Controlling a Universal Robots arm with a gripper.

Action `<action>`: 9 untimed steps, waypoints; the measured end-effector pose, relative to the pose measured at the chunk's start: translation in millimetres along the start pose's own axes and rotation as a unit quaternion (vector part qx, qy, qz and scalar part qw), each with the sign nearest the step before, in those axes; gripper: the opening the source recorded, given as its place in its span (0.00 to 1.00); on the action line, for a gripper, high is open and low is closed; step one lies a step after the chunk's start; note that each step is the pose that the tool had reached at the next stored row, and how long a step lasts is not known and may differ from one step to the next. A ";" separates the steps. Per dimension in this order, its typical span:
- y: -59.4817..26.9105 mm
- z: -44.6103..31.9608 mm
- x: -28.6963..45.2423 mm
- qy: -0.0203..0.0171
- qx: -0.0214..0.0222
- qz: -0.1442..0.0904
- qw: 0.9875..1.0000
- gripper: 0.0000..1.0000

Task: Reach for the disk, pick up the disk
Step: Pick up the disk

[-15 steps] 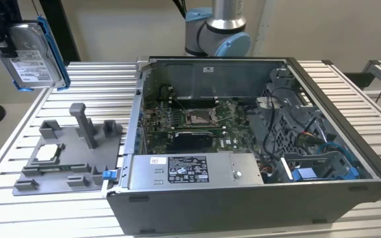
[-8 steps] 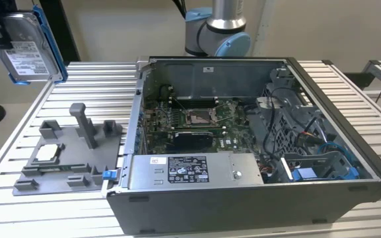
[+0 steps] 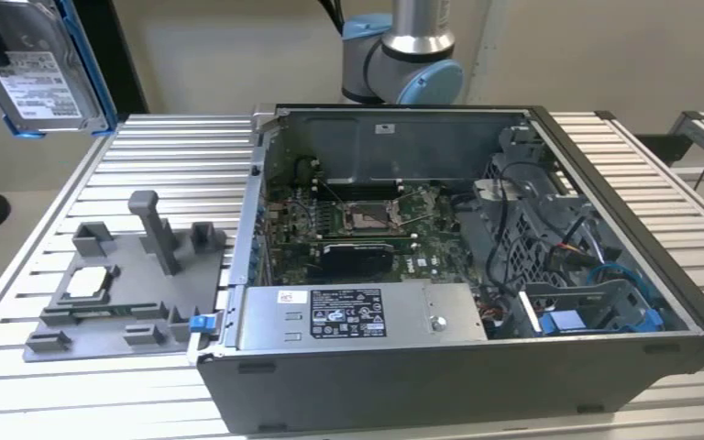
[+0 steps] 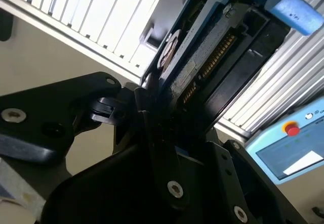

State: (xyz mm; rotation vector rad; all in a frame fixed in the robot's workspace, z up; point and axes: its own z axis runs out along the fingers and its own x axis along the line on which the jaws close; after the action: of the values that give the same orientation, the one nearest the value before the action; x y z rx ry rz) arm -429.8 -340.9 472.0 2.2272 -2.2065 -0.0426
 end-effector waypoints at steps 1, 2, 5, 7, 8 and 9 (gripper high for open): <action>0.1 -2.6 0.0 0.000 0.000 0.000 1.000 0.00; 0.1 -4.9 -0.1 0.000 0.000 0.000 1.000 0.00; 0.1 -6.0 -0.1 0.000 0.000 0.000 1.000 0.00; 0.1 -6.0 -0.1 0.000 0.000 0.000 1.000 0.00; -0.3 -6.2 -0.1 0.000 0.000 0.000 1.000 0.00; -1.7 -6.3 -0.1 0.000 0.000 0.000 1.000 0.00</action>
State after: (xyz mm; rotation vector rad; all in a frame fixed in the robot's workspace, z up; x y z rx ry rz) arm -428.0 -340.9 478.3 2.2271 -2.2060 -0.0428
